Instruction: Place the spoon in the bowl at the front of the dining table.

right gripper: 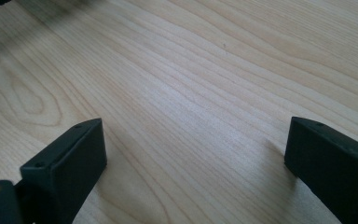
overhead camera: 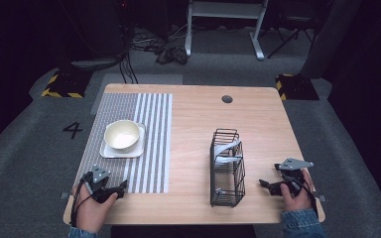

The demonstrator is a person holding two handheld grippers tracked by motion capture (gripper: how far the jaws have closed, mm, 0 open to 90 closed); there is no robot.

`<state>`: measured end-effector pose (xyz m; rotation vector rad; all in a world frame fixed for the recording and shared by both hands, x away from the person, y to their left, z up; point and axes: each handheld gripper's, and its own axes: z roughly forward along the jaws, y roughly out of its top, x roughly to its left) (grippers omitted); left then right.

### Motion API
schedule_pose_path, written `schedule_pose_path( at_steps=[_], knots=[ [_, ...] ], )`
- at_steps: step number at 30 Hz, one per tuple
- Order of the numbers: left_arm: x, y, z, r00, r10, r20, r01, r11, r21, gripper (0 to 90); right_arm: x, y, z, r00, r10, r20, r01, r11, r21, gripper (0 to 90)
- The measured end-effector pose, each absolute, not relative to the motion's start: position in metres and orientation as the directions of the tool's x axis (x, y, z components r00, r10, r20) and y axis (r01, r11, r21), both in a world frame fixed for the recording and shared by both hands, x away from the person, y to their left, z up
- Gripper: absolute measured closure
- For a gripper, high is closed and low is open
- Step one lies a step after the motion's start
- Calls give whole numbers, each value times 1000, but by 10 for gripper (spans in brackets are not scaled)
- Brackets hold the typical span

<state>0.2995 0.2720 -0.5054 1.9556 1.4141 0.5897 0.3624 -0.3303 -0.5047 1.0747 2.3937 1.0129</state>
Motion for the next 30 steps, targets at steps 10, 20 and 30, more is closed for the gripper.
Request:
schedule_pose_path(
  at_steps=[10, 20, 30],
  knots=[
    [300, 272, -505, 318, 948, -14, 658, -210, 723, 166, 362, -330, -505, -662, 749, -7, 517, 463, 720, 54],
    [300, 272, -505, 318, 948, -14, 658, -210, 723, 166, 362, -330, -505, -662, 749, -7, 517, 463, 720, 54],
    [300, 274, -499, 322, 945, -52, 667, -187, 721, 193, 362, -330, -505, -662, 749, -7, 517, 463, 720, 54]
  ],
)
